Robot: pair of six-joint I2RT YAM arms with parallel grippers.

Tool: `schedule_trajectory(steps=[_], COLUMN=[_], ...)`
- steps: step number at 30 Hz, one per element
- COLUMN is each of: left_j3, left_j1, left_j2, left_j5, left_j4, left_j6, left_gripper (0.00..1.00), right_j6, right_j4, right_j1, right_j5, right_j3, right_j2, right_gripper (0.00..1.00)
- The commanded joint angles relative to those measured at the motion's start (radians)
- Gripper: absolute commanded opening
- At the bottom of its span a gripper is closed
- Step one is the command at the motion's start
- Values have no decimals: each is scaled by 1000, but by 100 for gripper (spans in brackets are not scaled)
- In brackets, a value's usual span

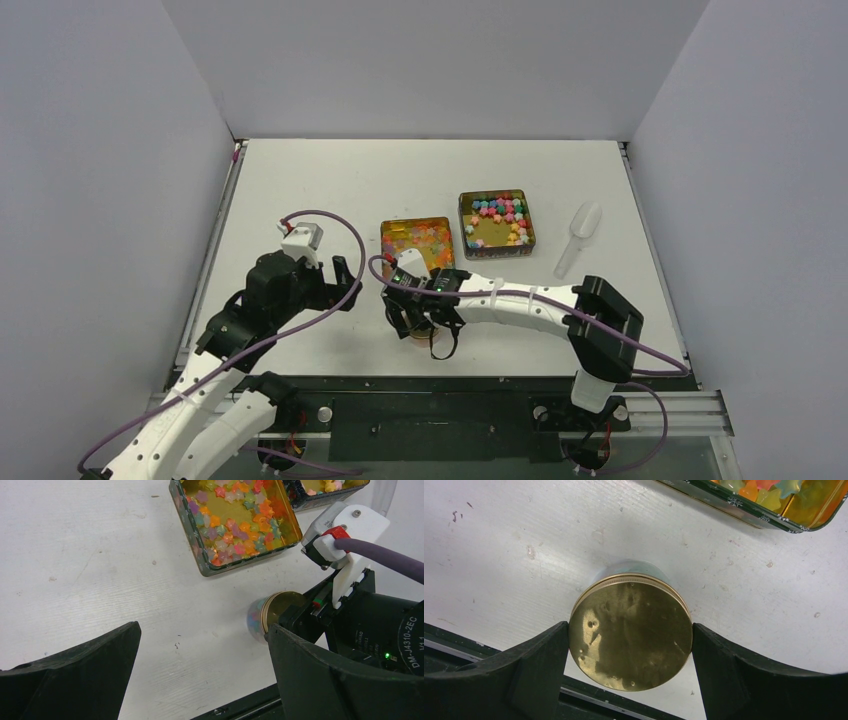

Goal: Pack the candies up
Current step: Close the bottle lid on the packing bottle.

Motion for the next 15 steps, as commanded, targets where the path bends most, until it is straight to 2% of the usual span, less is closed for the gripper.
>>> schedule_trajectory(steps=[1,15], left_j3=[10,10], left_j1=[-1,-1], left_j2=[3,19], left_j5=[11,13], left_j4=[27,30], left_j6=[5,5], left_gripper=[96,96], right_j6=[39,41], right_j4=[29,17], right_j1=[-1,-2], right_j5=[-26,12], right_j3=[-66,-134], right_j2=[7,-46], right_gripper=[67,70])
